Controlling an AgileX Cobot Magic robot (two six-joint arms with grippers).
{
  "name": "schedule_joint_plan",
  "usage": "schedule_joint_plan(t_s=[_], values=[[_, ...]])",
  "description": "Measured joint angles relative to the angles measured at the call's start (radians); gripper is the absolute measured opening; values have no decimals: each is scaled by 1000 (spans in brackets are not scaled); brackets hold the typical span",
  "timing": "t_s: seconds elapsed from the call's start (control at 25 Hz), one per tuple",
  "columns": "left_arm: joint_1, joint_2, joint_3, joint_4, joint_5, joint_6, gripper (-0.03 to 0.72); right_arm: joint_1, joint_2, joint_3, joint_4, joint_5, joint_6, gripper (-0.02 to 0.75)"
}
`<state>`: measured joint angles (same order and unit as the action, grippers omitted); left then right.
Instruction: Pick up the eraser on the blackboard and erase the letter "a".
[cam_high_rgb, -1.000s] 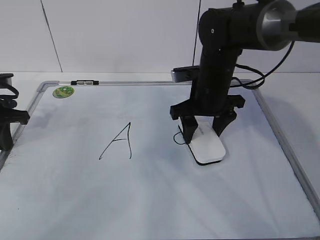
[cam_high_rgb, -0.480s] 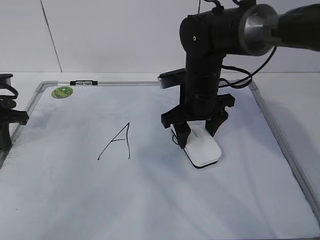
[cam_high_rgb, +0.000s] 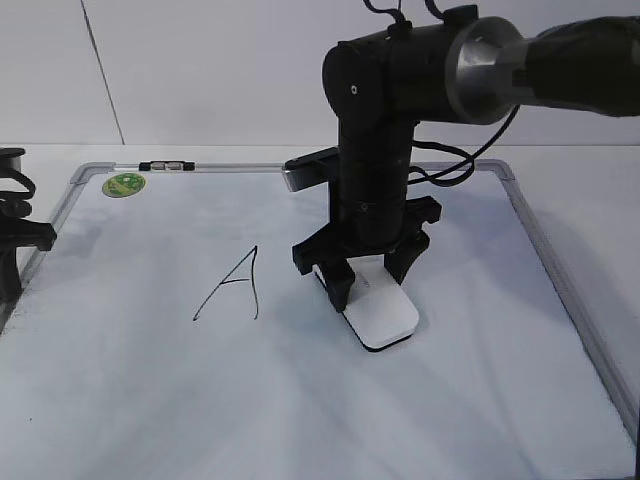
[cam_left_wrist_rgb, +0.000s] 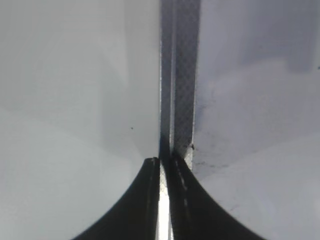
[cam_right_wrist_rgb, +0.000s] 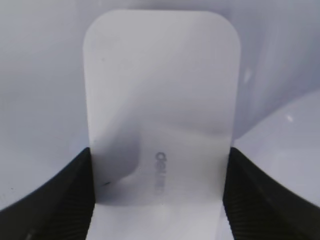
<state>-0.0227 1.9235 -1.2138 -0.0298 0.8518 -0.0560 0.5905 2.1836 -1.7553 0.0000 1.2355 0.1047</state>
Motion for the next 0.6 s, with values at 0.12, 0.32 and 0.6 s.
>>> schedule_joint_plan(t_s=[0.12,0.32,0.6], values=[[0,0,0,0,0,0,29,8,0,0,0,0,0,554],[0,0,0,2,0,0,29,11,0,0,0,-2,1,554],[0,0,0,2,2,0,32,19,-8,-7,0,-2,10,554]])
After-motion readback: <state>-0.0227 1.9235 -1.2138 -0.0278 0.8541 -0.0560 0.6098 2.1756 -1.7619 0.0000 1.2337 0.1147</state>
